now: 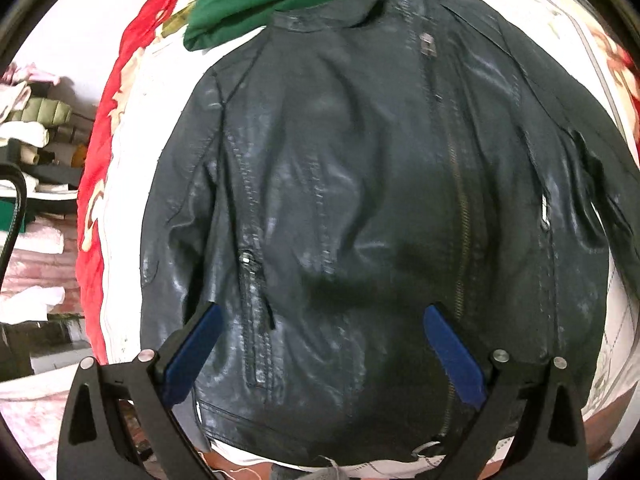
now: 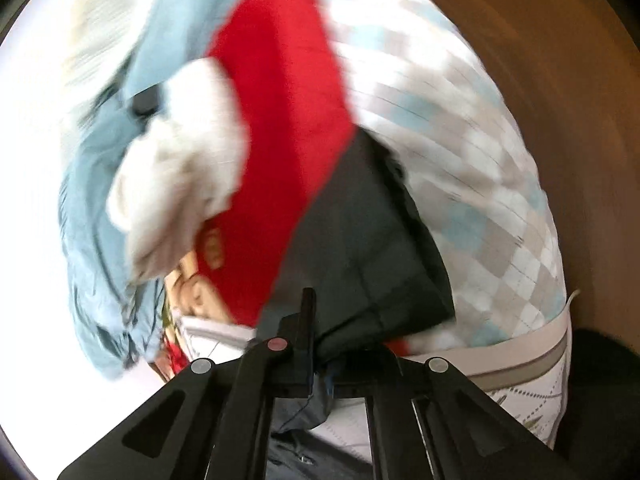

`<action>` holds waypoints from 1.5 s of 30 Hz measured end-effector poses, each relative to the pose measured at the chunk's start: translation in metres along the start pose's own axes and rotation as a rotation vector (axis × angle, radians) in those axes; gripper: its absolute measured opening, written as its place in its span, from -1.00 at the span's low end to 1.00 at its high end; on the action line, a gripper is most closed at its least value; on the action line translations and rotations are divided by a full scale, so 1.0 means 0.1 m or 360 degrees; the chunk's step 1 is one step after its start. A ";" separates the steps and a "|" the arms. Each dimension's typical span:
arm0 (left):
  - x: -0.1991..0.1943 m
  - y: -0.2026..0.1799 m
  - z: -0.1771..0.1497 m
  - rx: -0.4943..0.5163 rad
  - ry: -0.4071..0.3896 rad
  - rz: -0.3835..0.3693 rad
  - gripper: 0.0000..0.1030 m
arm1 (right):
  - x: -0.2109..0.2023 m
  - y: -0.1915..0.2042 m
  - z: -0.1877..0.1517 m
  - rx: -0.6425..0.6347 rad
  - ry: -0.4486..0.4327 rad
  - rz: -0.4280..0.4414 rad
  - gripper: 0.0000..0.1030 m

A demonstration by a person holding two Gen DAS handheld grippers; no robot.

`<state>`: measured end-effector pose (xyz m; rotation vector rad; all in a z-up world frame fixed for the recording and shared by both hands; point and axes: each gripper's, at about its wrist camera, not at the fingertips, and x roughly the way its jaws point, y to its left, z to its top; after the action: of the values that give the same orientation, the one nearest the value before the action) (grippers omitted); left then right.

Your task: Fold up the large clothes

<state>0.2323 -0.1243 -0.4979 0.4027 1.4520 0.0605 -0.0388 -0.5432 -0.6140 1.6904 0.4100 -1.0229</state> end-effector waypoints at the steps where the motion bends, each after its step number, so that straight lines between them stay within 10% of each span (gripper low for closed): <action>1: 0.00 0.04 0.00 -0.0017 -0.0002 -0.0002 1.00 | -0.06 0.27 -0.06 -0.0093 -0.0011 0.0019 -0.94; 9: 0.22 0.62 -0.08 -0.0251 0.0047 -0.0033 1.00 | -0.22 1.77 -0.92 -0.0839 0.0075 0.0121 -0.94; 16: 0.45 1.31 -0.32 -0.0491 0.0086 -0.0030 1.00 | 0.28 2.44 -2.78 -0.1532 0.0401 0.0103 -0.94; 24: 0.74 2.09 -0.72 -0.0760 0.0123 0.0040 0.99 | 0.86 1.99 -5.36 -0.2446 0.0779 -0.0001 -0.95; 29: 0.85 2.33 -0.89 -0.0847 0.0128 0.0068 0.99 | 1.53 1.19 -6.41 -0.2956 0.1206 -0.0410 -0.73; 35: 0.76 2.38 -0.98 -0.0952 0.0089 0.0030 0.99 | 1.28 1.26 -5.74 -0.2692 0.1377 -0.0309 0.13; 45: 0.82 1.61 -0.73 -0.1088 0.0122 -0.0041 1.00 | 1.69 1.20 -3.82 -0.2826 0.0829 -0.0848 -0.04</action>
<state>0.2044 0.0653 -0.5319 -0.1798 1.4149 0.5395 0.3042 -0.2795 -0.6506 0.1287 1.5609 -0.1744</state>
